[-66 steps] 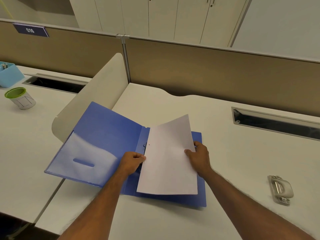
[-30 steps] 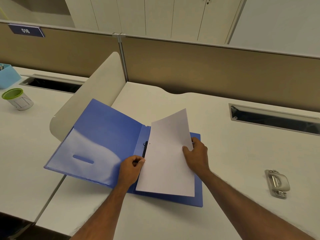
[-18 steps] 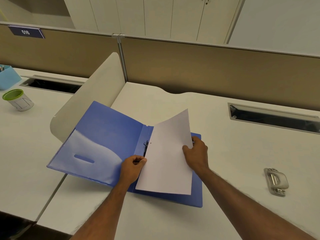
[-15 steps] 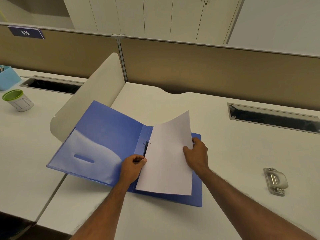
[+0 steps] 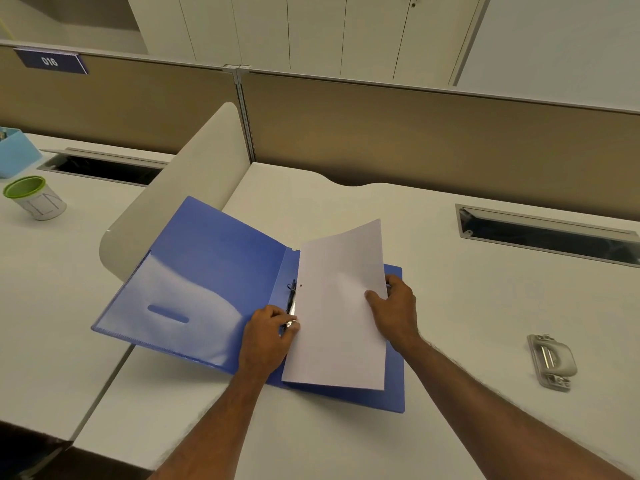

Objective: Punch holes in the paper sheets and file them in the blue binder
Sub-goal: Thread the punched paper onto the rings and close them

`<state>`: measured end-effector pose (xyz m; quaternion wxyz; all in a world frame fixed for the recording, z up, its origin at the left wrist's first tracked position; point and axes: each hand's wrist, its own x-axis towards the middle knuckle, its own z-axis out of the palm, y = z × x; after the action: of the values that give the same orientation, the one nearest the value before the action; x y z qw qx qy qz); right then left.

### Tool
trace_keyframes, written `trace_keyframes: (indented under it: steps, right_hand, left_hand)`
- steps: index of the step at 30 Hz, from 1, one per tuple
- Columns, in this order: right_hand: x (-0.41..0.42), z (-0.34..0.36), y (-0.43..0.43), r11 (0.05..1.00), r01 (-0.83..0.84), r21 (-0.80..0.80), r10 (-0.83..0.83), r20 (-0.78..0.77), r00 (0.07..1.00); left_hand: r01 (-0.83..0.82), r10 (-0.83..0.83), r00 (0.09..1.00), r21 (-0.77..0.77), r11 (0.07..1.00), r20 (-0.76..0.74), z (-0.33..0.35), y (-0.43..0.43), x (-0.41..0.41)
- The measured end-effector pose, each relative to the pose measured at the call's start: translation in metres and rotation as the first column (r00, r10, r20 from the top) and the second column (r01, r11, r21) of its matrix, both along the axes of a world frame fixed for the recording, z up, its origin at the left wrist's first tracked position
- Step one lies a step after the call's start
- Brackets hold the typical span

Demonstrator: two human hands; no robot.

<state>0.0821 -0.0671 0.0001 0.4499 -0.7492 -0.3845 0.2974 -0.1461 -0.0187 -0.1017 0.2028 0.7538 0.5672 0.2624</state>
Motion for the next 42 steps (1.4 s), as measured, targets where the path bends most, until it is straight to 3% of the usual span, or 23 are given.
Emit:
trace_keyframes:
  steps: [7, 12, 14, 18, 25, 33, 42]
  right_hand:
    - [-0.003, 0.001, 0.005, 1.0, -0.011, 0.018, 0.011, -0.01, 1.0]
    - [-0.001, -0.002, 0.009, 1.0, 0.006, 0.015, -0.005, -0.046, 0.999]
    - [0.001, -0.002, 0.011, 1.0, 0.013, 0.006, -0.012, -0.091, 0.996]
    - [0.008, -0.004, 0.019, 0.997, 0.042, -0.071, -0.054, -0.173, 0.984]
    - [0.015, -0.005, 0.028, 0.985, 0.068, -0.161, -0.116, -0.311, 0.943]
    - [0.012, 0.001, 0.035, 0.985, 0.045, -0.164, -0.091, -0.282, 0.955]
    - [0.012, -0.005, 0.025, 0.988, 0.056, -0.144, -0.086, -0.209, 0.974]
  left_hand:
    - [-0.064, 0.064, 0.997, 0.008, 0.998, 0.036, 0.009, 0.015, 0.009]
    - [0.012, -0.016, 0.997, -0.056, 0.998, -0.071, 0.019, 0.036, 0.024]
    - [0.03, -0.041, 0.994, -0.108, 0.994, -0.103, 0.02, 0.042, 0.026]
    - [0.022, -0.026, 0.999, -0.188, 0.982, -0.022, 0.02, 0.047, 0.027]
    - [0.035, -0.049, 0.995, -0.143, 0.989, -0.092, 0.02, 0.053, 0.027]
    - [0.147, -0.176, 0.94, -0.116, 0.982, -0.293, 0.024, 0.064, 0.02]
    - [0.166, -0.21, 0.959, -0.222, 0.961, -0.19, 0.02, 0.056, 0.02]
